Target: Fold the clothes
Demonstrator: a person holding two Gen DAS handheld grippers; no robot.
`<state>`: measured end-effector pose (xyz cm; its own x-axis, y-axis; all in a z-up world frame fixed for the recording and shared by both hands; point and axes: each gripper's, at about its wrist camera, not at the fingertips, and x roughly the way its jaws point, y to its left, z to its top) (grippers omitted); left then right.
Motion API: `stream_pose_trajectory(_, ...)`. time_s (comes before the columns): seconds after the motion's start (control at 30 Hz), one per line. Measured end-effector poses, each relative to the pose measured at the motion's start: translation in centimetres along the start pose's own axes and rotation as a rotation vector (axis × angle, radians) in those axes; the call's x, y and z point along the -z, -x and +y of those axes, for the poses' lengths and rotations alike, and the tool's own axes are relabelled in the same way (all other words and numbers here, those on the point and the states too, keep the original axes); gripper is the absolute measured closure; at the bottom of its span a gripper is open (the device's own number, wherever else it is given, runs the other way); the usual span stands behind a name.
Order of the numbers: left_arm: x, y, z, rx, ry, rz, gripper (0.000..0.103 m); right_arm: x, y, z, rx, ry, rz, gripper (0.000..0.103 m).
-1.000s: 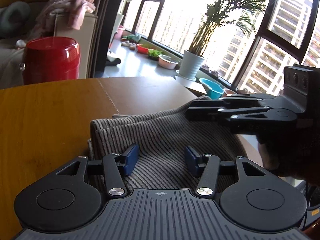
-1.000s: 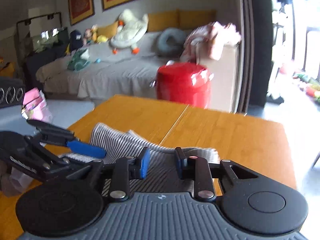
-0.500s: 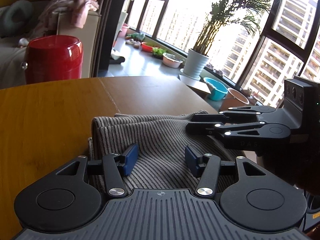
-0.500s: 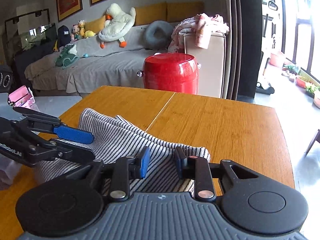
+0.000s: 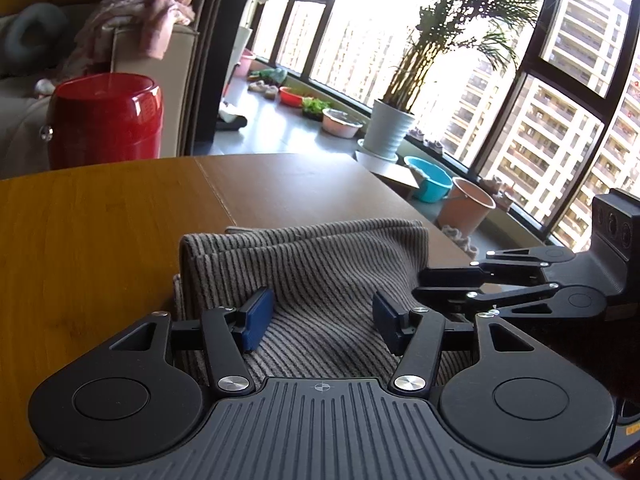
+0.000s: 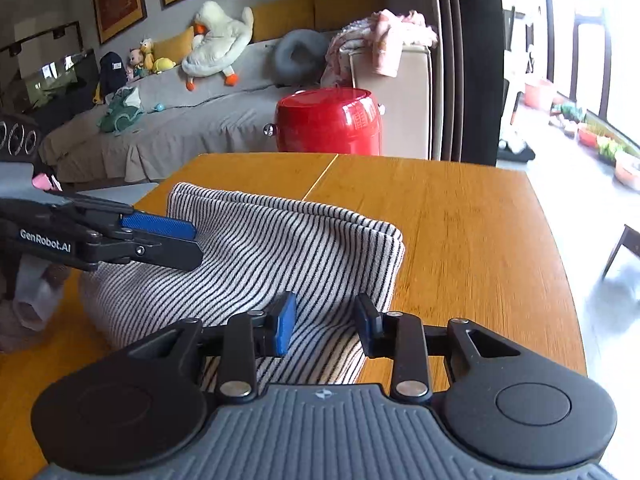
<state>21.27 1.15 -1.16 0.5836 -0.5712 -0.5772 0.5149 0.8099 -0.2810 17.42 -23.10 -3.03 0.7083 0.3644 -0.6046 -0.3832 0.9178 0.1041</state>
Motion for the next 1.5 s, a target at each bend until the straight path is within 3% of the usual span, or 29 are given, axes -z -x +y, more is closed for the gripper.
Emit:
stream_pose_trajectory(0.17,-1.3,2.5,-1.8,0.010,-0.090,-0.083,0.041,-0.2,-0.3,0.0,-0.007,0.018,-0.007,0.071)
stream_pose_trajectory(0.23,-2.4,2.4,-2.4,-0.021,-0.130,-0.105,0.041,0.1,-0.2,-0.3,-0.019,0.003,-0.014,0.071)
stream_pose_trajectory(0.4,-3.5,-1.6,-2.2,-0.147,-0.247,-0.024,0.042,-0.6,1.5,-0.2,-0.013,-0.047,0.000,0.068)
stream_pose_trajectory(0.47,-3.0,-3.0,-1.6,-0.179,-0.262,0.010,0.038,-1.0,3.1,0.1,-0.008,-0.084,0.012,0.047)
stream_pose_trajectory(0.5,-2.7,-3.3,-1.3,-0.180,-0.249,0.013,0.033,-0.9,4.1,0.1,-0.011,-0.112,0.021,0.029)
stream_pose_trajectory(0.53,-2.6,-3.4,-0.8,-0.176,-0.220,0.013,0.032,-0.7,5.1,0.0,-0.029,-0.139,0.027,0.021)
stream_pose_trajectory(0.57,-2.7,-3.3,-0.1,-0.167,-0.180,0.012,0.031,-0.3,6.0,-0.2,-0.064,-0.174,0.038,0.020)
stream_pose_trajectory(0.7,-2.4,-3.1,1.2,-0.152,-0.095,0.011,0.026,2.4,5.9,-1.2,-0.298,-0.460,0.161,0.020)
stream_pose_trajectory(0.77,-2.5,-3.0,1.9,-0.135,-0.050,0.020,0.026,3.9,4.1,-0.9,-0.388,-0.582,0.213,0.029)
stream_pose_trajectory(0.83,-2.3,-2.7,2.5,-0.117,0.000,0.031,0.026,4.7,2.1,-0.5,-0.415,-0.648,0.240,0.052)
stream_pose_trajectory(0.9,-1.9,-2.0,3.1,-0.109,0.053,0.044,0.027,4.6,0.6,-0.6,-0.389,-0.658,0.226,0.061)
stream_pose_trajectory(0.97,-1.2,-0.9,3.6,-0.117,0.090,0.055,0.027,3.8,-0.4,-1.2,-0.349,-0.644,0.213,0.061)
stream_pose_trajectory(1.07,0.3,1.3,3.9,-0.112,0.151,0.070,0.027,1.7,-1.1,-1.6,-0.261,-0.527,0.156,0.061)
stream_pose_trajectory(1.23,3.2,2.5,2.4,0.040,0.268,0.108,0.025,-1.5,-2.2,-1.5,-0.112,-0.313,0.068,0.061)
stream_pose_trajectory(1.3,4.0,2.2,0.9,0.077,0.239,0.112,0.021,-2.2,-2.8,-0.8,-0.069,-0.236,0.046,0.060)
stream_pose_trajectory(1.43,4.0,2.6,-1.3,0.134,0.179,0.108,0.021,-3.2,-2.8,0.3,0.003,-0.116,0.023,0.056)
stream_pose_trajectory(1.5,3.3,4.0,-1.2,0.146,0.173,0.058,0.021,-3.2,-1.9,0.7,0.026,-0.068,0.012,0.050)
